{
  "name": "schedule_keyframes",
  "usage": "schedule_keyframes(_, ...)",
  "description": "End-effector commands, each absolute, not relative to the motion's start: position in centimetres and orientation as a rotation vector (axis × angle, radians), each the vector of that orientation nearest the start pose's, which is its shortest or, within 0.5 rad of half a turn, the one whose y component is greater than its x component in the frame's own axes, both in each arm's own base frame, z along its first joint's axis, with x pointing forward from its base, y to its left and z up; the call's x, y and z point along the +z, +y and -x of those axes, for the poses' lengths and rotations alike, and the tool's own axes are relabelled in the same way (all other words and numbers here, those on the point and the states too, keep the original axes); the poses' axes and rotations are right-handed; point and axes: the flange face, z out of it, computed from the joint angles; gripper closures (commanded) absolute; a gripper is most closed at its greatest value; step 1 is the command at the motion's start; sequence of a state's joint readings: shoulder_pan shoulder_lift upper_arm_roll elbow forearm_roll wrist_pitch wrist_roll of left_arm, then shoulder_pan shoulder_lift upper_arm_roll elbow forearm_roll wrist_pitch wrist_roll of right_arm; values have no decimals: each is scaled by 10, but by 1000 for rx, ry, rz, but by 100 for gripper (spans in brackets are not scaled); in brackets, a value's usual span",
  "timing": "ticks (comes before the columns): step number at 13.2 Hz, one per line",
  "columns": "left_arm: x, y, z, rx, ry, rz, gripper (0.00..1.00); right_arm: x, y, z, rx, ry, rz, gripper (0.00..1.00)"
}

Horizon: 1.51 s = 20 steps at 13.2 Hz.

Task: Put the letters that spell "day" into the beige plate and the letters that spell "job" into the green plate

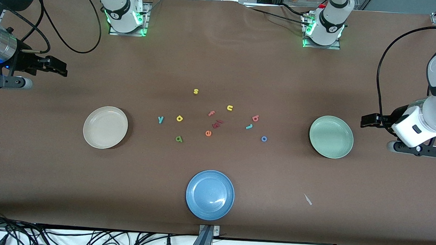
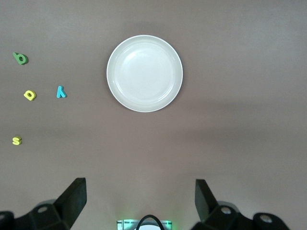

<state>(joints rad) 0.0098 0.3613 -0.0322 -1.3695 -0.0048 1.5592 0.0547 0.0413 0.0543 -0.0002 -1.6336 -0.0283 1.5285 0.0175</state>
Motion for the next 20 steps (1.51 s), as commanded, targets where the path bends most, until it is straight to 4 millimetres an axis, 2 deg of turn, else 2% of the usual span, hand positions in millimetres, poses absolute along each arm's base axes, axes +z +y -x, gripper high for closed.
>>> schedule_keyframes(1, 502, -15, -651, 254, 125, 3157, 0, 567, 18, -562, 259, -44, 3154, 0)
schedule_keyframes(9, 503, -15, -651, 247, 108, 3158, 0, 567, 17, -562, 254, -56, 3153, 0)
schedule_keyframes(13, 506, -3, -651, 244, 78, 3149, 0, 567, 18, -562, 254, -54, 3154, 0)
schedule_keyframes(20, 509, -7, -648, 249, 66, 3148, 0, 567, 17, -562, 254, -51, 3153, 0)
